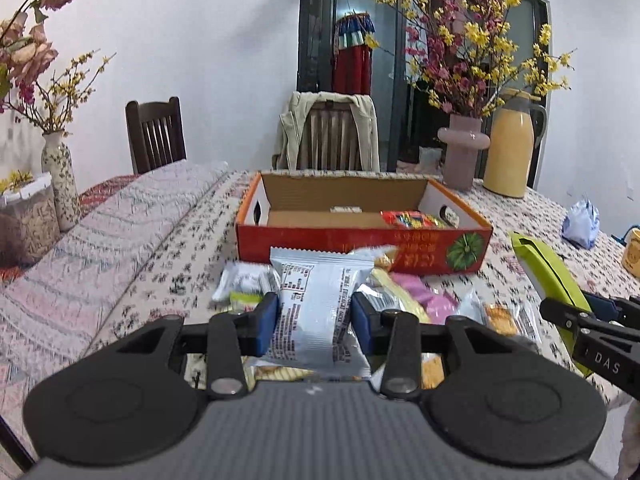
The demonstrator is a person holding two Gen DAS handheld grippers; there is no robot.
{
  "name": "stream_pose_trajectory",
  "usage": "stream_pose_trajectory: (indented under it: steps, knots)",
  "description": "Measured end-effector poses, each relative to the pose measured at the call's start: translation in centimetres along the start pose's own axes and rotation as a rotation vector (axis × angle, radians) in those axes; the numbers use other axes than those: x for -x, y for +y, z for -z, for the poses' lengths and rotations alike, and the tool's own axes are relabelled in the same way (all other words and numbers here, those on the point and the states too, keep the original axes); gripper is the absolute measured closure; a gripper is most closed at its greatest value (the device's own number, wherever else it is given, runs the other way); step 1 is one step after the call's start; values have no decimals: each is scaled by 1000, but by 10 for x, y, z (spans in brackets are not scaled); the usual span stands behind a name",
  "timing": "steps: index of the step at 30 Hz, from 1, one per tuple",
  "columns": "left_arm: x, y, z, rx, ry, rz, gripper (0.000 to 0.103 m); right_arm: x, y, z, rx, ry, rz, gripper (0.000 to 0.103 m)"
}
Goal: Organize snacks
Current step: 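Carry both packets over the cardboard box and release them inside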
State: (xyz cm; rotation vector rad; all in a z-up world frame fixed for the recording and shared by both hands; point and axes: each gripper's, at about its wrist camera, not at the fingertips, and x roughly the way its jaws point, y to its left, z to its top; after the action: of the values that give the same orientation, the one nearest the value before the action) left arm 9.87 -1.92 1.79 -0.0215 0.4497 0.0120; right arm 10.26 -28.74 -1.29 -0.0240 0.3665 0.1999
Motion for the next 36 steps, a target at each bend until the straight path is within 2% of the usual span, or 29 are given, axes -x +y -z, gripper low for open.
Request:
stream_pose_trajectory:
  steps: [18, 36]
  knots:
    - [-33, -14, -60, -17, -100, -3, 63, -49, 2, -53, 25, -70, 15, 67]
    - [-101, -10, -111, -8, -98, -35, 63, -129, 8, -103, 48, -62, -2, 67]
